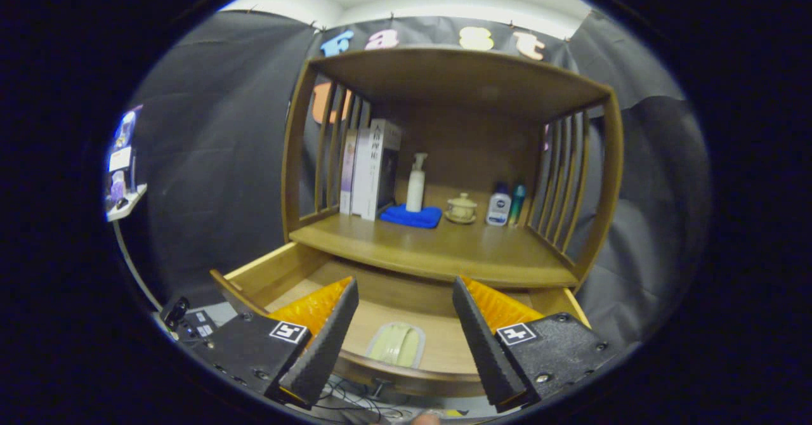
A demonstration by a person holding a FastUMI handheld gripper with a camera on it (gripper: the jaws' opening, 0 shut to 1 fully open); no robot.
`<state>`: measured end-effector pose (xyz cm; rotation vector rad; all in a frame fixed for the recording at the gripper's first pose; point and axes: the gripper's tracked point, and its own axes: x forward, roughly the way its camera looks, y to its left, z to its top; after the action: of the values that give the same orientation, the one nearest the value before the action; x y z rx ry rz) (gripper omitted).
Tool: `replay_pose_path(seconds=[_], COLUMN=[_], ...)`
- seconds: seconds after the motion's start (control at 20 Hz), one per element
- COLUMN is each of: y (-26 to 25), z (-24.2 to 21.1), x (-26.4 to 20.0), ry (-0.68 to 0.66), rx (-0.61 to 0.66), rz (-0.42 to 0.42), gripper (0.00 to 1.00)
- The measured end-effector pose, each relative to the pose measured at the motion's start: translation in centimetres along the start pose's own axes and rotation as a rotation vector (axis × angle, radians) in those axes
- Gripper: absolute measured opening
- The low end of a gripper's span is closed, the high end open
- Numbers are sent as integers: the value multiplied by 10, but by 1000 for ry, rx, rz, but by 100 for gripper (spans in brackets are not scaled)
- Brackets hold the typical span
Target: Pull open the drawer, take out the items inside it, and place them on the countertop above the cabinet.
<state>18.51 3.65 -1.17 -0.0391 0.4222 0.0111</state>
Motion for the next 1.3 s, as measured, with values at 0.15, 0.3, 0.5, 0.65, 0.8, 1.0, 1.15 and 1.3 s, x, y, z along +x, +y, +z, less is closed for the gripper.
replay_pose_path(seconds=[0.15,0.3,0.5,0.65,0.8,1.0,1.15,1.3], y=[11,19,12,19,11,7,5,2], z=[-30,-63,-99,-112,-118,-118,-116,-108], x=[40,63,72,73,76,77,76,78], ry=[220,431,600,673,683,654,642,622], rx=[-4,67,80,165,174,161,132,137], rz=[19,56,33,70,53,46,41,33], gripper=[94,89,81,70,53,21,19,19])
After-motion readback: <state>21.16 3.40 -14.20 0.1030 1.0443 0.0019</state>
